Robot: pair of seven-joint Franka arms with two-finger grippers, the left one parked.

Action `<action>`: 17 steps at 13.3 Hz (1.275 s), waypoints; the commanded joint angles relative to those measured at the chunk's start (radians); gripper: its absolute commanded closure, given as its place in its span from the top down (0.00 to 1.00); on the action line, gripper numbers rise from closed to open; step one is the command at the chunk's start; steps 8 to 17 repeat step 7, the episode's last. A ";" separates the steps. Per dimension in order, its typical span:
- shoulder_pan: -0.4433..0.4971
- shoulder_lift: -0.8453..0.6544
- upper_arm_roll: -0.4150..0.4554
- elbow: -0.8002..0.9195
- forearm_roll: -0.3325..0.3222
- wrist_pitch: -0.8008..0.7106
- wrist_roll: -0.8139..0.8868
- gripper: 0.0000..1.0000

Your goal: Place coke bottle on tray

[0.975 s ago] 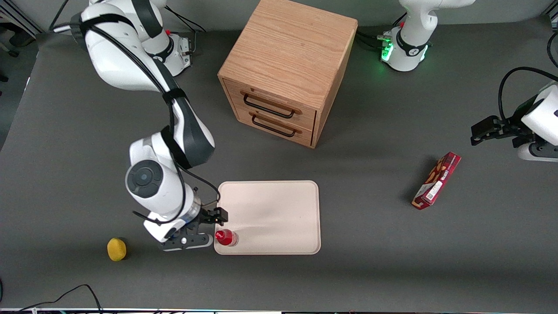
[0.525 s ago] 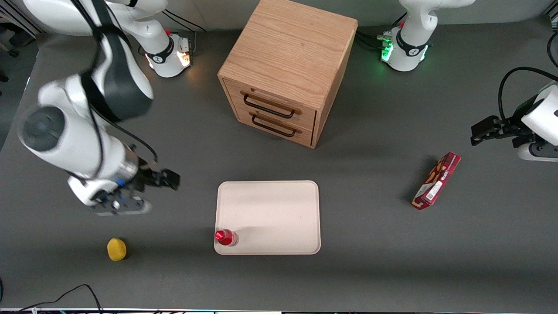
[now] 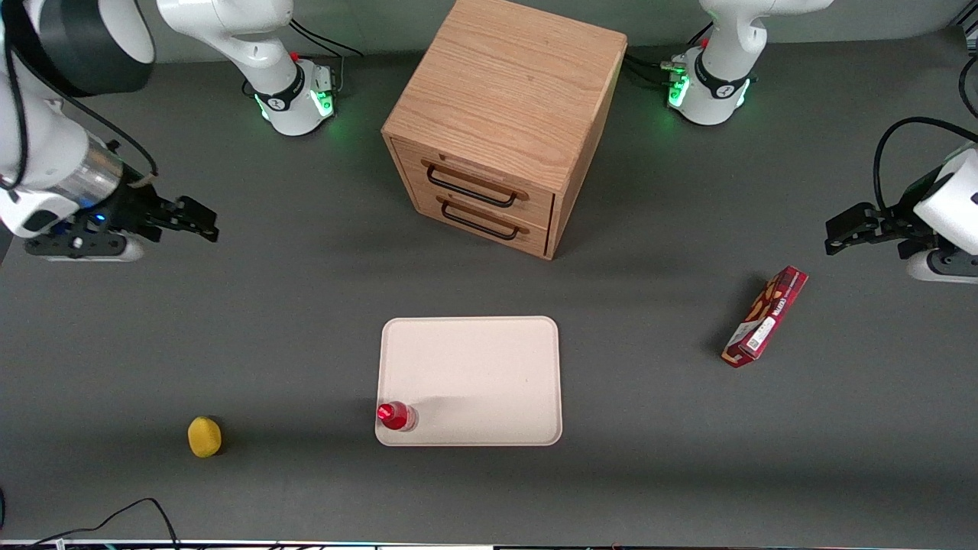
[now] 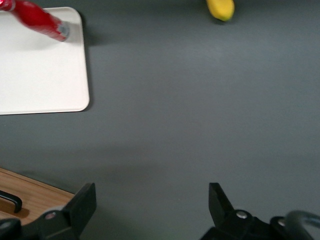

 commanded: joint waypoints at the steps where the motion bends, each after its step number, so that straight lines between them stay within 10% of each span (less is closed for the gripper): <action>1: -0.039 -0.017 0.010 0.026 0.020 -0.032 -0.024 1.00; 17: 0.006 0.032 -0.068 0.138 0.023 -0.135 -0.050 1.00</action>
